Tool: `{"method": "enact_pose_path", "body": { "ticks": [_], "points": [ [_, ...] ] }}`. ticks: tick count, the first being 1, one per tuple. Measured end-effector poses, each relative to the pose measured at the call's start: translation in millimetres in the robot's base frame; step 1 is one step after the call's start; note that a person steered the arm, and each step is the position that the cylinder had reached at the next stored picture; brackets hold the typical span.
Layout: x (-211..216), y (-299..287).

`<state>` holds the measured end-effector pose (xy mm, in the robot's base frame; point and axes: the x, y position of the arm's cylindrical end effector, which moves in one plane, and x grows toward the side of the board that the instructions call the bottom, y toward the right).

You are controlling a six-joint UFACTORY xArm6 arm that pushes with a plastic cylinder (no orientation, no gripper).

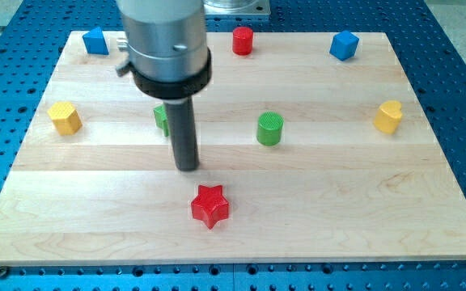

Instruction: Keep the green circle at the bottom left side of the board

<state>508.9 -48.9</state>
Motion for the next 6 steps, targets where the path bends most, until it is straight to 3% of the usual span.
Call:
{"method": "enact_pose_path", "body": {
  "ticks": [1, 2, 3, 4, 5, 6],
  "points": [
    [7, 87],
    [-19, 149],
    [-75, 156],
    [-81, 114],
    [-46, 21],
    [1, -21]
  ]
}}
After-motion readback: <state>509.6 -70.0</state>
